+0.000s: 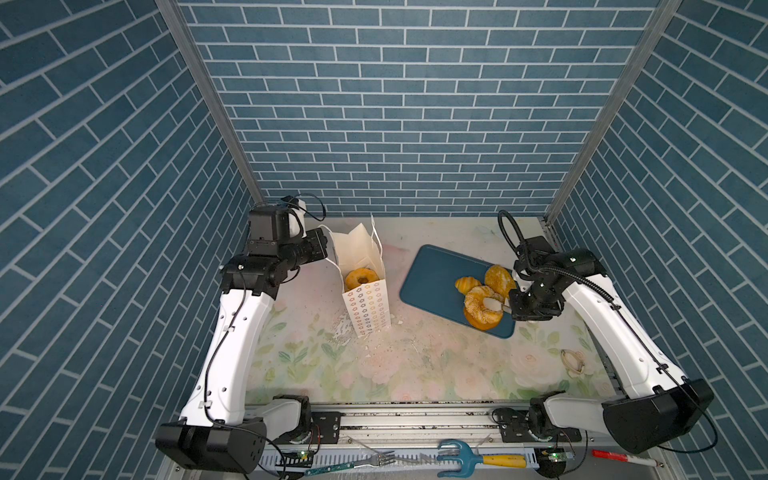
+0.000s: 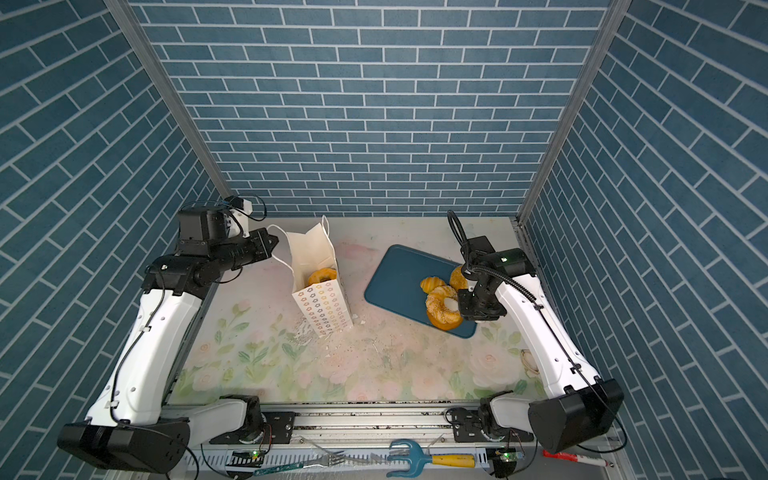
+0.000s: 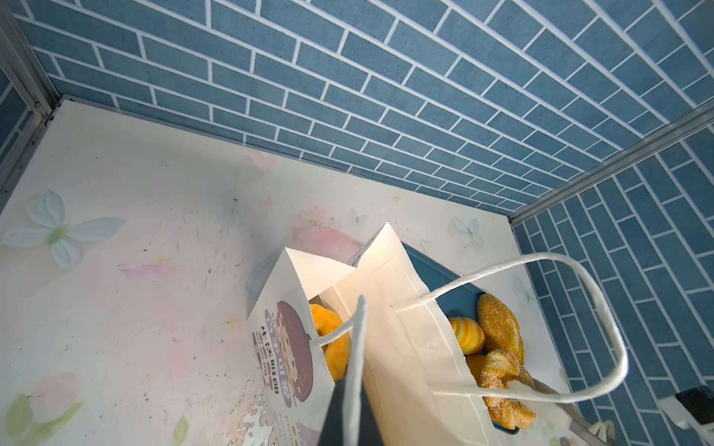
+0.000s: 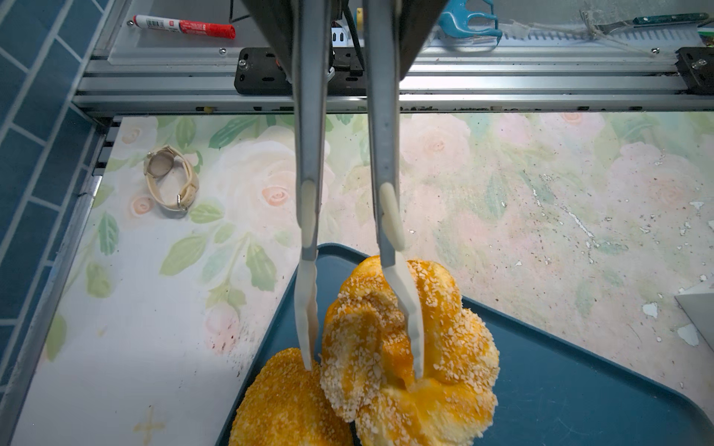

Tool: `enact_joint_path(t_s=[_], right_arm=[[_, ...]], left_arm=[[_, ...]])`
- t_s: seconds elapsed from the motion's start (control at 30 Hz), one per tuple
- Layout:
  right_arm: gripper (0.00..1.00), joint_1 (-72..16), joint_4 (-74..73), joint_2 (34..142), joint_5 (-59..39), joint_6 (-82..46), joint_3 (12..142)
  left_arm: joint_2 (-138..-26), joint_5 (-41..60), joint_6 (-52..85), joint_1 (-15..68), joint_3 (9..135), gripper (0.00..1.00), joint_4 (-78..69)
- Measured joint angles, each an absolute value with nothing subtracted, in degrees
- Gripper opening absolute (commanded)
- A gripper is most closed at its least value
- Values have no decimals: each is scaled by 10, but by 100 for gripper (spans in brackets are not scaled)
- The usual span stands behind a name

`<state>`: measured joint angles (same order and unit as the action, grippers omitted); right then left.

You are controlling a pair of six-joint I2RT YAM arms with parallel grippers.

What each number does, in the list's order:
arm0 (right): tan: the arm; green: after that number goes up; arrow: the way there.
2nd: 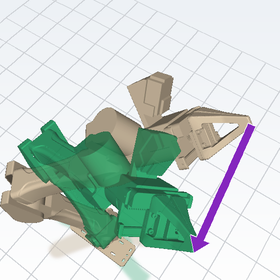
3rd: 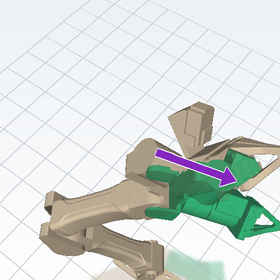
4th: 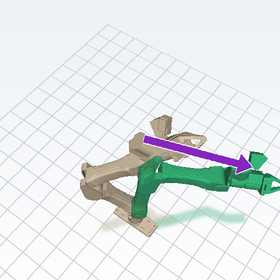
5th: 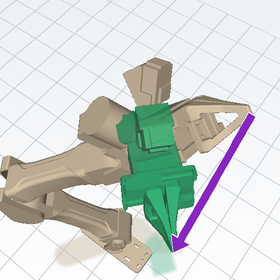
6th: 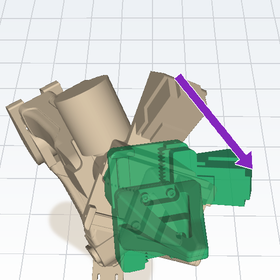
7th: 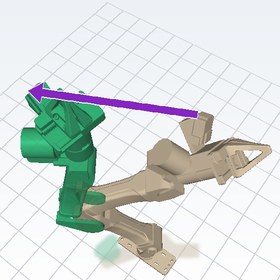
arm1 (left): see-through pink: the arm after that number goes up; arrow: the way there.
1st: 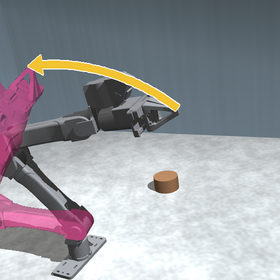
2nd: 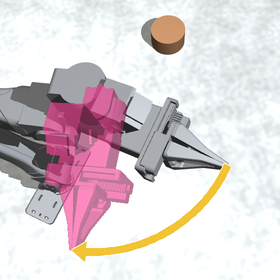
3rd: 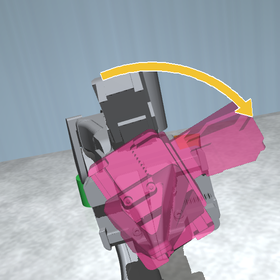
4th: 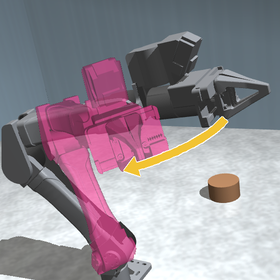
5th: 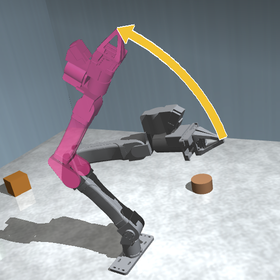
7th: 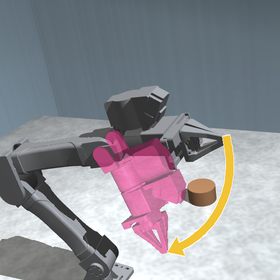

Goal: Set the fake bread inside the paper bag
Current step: 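Lower the tongs onto the tray and pinch the sugar-crusted round bun, then lift the sugar-crusted bun with the tongs and carry it over the bag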

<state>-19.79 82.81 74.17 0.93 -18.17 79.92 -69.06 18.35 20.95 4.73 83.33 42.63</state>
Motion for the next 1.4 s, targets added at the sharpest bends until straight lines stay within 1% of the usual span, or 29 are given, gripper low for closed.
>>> enact_joint_path(t_s=[0.2,0.47,0.73,1.1,1.27,1.4], right_arm=[[25,-197,817,752,5,-182,799],[18,-197,821,754,-6,-182,840],[15,-198,836,754,-13,-182,898],[14,-204,861,754,-23,-182,961],[13,-215,862,758,-22,-179,1032],[13,-254,831,774,-25,-164,1116]], left_arm=[[-691,183,209,47,833,0,427],[-691,183,209,47,833,0,427],[-691,183,209,47,833,0,427],[-691,183,209,47,833,0,427],[-691,183,210,47,833,0,427],[-690,183,210,47,833,0,428]])
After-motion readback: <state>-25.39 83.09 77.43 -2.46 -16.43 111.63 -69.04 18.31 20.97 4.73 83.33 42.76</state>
